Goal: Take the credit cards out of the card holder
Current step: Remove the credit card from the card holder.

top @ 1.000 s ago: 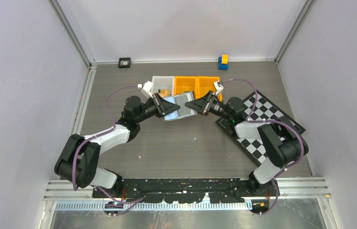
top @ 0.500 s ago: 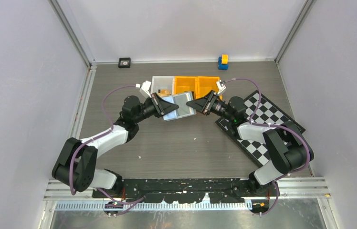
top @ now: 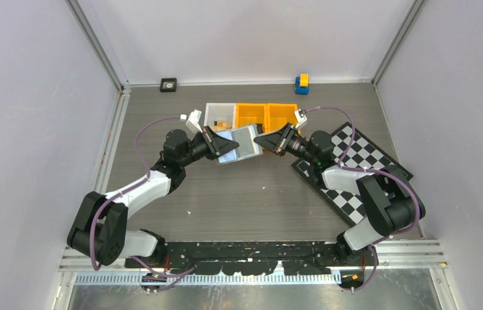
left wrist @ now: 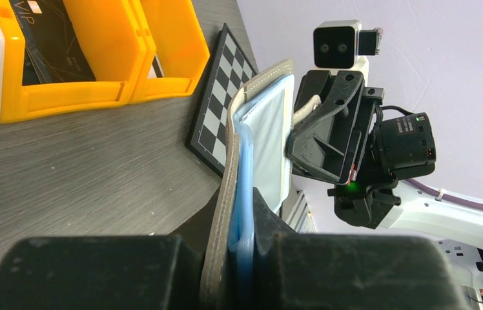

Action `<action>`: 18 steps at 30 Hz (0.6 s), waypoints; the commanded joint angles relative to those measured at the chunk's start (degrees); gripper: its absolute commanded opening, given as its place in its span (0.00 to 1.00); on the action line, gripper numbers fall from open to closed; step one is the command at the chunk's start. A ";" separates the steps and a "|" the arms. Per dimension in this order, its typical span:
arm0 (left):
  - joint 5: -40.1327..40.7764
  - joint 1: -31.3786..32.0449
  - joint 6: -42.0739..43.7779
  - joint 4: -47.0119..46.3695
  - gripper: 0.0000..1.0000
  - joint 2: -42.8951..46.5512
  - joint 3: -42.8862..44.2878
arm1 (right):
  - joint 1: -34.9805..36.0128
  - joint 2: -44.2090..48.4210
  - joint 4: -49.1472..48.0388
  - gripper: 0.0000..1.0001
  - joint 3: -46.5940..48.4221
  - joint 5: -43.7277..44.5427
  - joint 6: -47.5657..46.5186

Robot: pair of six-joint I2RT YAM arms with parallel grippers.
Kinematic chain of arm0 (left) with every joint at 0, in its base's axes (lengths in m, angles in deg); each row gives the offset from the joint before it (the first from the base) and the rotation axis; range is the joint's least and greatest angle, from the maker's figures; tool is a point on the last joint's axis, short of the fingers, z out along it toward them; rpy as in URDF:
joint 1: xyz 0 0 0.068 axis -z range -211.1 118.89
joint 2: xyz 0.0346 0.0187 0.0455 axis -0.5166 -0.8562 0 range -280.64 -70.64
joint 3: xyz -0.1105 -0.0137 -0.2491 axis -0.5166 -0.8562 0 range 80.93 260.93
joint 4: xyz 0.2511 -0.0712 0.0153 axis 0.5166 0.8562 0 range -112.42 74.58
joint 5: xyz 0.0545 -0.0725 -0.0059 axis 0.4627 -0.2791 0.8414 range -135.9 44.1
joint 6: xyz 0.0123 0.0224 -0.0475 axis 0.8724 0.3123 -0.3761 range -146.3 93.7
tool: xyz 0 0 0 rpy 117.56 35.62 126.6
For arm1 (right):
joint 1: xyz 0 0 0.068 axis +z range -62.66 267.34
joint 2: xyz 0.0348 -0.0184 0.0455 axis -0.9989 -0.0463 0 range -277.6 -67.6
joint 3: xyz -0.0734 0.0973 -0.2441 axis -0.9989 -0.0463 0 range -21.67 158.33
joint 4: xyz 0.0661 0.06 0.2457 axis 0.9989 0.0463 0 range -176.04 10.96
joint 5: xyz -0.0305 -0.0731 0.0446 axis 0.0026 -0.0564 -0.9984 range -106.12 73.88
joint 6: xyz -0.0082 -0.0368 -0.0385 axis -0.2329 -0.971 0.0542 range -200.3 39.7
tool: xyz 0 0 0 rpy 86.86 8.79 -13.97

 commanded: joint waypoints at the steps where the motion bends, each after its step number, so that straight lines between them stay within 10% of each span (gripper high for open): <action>1: 1.52 -0.74 1.87 1.34 0.01 0.38 0.88 | -0.29 2.50 -4.52 0.00 0.74 -0.41 0.34; 10: 12.11 -0.83 6.10 19.41 0.35 3.93 4.00 | -0.17 9.48 8.62 0.00 0.60 4.54 -7.50; 16: 9.50 -0.74 6.83 19.21 0.36 3.27 4.76 | 0.97 15.81 21.83 0.00 1.65 10.34 -14.98; 18: 7.13 -0.60 6.84 16.58 0.18 2.01 4.77 | 1.68 15.87 22.52 0.01 2.19 10.48 -15.54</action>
